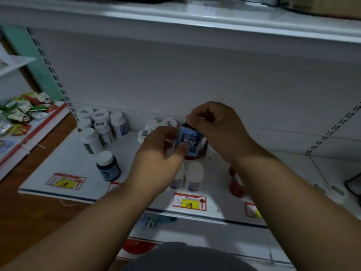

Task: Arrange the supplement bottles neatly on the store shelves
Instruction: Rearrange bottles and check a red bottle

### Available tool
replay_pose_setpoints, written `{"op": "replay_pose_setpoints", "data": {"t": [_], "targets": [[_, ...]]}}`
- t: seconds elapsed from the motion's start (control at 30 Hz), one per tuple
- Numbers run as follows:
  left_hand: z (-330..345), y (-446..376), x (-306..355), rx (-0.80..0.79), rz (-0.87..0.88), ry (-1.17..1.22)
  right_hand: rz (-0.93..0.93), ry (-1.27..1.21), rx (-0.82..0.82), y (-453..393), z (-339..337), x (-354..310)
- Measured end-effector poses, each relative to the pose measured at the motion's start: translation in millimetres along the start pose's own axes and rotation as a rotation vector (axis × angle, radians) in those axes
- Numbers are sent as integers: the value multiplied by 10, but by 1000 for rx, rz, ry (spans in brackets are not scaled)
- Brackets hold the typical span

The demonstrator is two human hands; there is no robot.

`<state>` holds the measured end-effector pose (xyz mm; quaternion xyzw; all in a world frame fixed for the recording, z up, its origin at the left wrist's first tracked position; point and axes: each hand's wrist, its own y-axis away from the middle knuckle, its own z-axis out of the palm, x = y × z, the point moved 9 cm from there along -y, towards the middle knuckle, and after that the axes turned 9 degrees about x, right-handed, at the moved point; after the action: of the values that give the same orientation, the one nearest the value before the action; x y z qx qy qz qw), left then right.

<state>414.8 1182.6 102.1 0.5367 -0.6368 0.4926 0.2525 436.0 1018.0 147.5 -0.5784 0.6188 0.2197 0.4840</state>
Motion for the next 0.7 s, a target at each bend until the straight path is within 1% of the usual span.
{"op": "replay_pose_setpoints", "data": {"t": [0.07,0.2,0.3,0.33,0.4,0.47,0.57,0.7], "targets": [[-265,-25,-112,-29,17,-7,17,2,-3,68,246,-113],[-705,-42,-378,-86,72,-104,103,-41,25,183,734,-192],[-961,-23,-632,-132,137,-224,123,-14,31,296,1050,-178],[-1041,-15,-704,-139,206,-303,131,24,19,346,1151,-146],[-1160,22,-818,-138,431,-488,148,130,-14,466,1353,-60],[-1241,63,-970,-132,542,-578,127,207,-56,578,1558,2],[-1296,78,-1178,-141,558,-610,68,283,-133,715,1863,21],[-1304,132,-1345,-195,552,-617,-31,329,-152,745,2066,0]]}}
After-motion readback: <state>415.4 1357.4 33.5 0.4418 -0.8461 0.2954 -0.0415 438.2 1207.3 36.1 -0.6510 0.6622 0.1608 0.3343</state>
